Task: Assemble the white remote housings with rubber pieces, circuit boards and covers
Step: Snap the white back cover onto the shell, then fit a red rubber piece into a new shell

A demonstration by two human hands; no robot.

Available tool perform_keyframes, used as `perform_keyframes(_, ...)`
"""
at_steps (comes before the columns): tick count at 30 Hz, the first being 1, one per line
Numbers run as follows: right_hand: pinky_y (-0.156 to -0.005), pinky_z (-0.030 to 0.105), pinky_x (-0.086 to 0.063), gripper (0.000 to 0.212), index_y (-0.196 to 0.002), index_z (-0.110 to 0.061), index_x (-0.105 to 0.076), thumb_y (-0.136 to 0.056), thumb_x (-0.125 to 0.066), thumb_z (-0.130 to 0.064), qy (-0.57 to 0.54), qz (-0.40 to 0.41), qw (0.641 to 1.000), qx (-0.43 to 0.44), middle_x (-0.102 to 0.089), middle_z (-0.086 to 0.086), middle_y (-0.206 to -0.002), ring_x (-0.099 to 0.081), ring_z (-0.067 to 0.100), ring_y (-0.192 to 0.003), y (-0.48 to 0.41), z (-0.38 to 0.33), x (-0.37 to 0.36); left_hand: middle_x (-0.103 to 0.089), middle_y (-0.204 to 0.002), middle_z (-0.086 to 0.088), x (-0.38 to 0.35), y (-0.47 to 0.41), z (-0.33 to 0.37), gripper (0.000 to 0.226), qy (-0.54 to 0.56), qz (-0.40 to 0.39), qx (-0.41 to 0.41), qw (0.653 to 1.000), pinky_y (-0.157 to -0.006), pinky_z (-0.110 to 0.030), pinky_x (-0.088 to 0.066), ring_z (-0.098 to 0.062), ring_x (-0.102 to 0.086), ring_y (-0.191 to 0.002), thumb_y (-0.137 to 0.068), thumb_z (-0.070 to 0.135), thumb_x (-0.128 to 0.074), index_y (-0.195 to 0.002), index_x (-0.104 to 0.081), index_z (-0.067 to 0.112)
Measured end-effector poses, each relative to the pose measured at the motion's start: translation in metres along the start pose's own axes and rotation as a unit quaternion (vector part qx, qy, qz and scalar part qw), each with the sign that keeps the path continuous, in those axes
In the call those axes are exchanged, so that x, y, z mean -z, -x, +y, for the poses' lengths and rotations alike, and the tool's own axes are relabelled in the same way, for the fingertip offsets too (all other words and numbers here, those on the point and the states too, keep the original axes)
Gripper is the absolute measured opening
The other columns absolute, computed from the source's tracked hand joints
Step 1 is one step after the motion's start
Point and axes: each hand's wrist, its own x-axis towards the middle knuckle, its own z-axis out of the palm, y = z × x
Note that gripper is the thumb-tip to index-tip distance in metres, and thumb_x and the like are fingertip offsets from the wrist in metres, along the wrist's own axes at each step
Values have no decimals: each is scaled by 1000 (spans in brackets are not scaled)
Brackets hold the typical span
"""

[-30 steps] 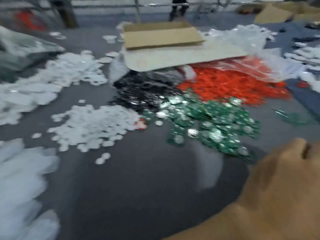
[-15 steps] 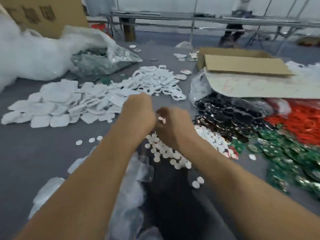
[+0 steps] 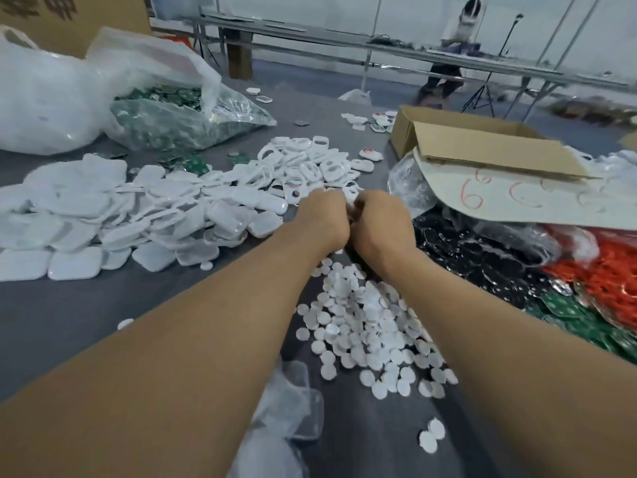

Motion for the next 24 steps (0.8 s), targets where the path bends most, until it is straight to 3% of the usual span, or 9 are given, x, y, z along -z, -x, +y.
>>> perform_keyframes(4,-67,34,-49,15,-86,-17,-65,-97,-56,-20,-202,20,979,-23,-67,1,-75,-65,21,-74,22,1,46,-65,-120,-16,27,32,18,30,189,42,-8,981,-92,-43,-52,-31,-64,-104,-96,16,-65,-124,-57,11)
perform_keyframes(6,-76,46,-58,20,-89,-20,-69,-101,-53,-23,-294,-9,955,-42,-70,4,-77,-69,26,-78,49,12,79,-70,-104,-14,40,62,35,25,285,14,-2,958,-80,-43,-56,-29,-65,-87,-91,21,-75,-111,-61,13)
perform_keyframes(9,-82,55,-60,17,-102,-27,-73,-102,-57,-23,-415,-74,906,-39,-75,6,-84,-72,22,-77,108,40,133,-74,-89,-10,46,116,61,21,362,-54,16,931,-80,-44,-62,-22,-67,-75,-88,24,-80,-102,-66,17)
perform_keyframes(11,-78,50,-61,19,-110,-31,-72,-98,-63,-19,-450,-117,885,-32,-75,7,-85,-72,18,-74,148,59,161,-76,-84,-8,40,155,74,18,397,-102,15,912,-75,-34,-63,-15,-69,-69,-89,25,-79,-100,-67,17)
perform_keyframes(14,-67,24,-56,25,-109,-24,-75,-88,-69,-11,-493,-162,854,-39,-73,10,-80,-64,15,-67,199,83,187,-78,-83,-6,23,211,93,15,437,-144,15,888,-63,-25,-58,-11,-69,-67,-89,25,-78,-98,-67,21)
perform_keyframes(16,-64,29,-52,26,-110,-22,-76,-88,-70,-8,-472,-196,857,-58,-74,14,-85,-62,18,-65,227,100,194,-78,-84,-3,9,243,102,18,471,-168,19,866,-60,-19,-55,-9,-70,-68,-87,21,-80,-99,-69,29)
perform_keyframes(18,-64,37,-48,28,-111,-28,-76,-91,-71,-10,-386,-231,893,-38,-73,6,-81,-61,17,-64,252,117,197,-76,-86,5,-8,271,108,25,432,-177,3,884,-60,-22,-57,-8,-73,-71,-84,24,-83,-99,-70,39)
perform_keyframes(21,-67,19,-48,31,-111,-43,-73,-86,-76,-24,-181,-217,959,37,-66,-9,-82,-60,2,-71,281,136,195,-66,-94,13,-34,297,114,25,194,-140,-42,970,-77,-20,-52,0,-65,-79,-81,43,-79,-102,-66,46)
perform_keyframes(24,-75,10,-42,34,-116,-49,-68,-86,-75,-36,-134,-215,966,42,-57,-16,-93,-56,-2,-88,290,146,196,-46,-102,16,-42,308,130,30,75,-149,-54,985,-88,-20,-45,1,-55,-91,-85,55,-68,-113,-61,48)
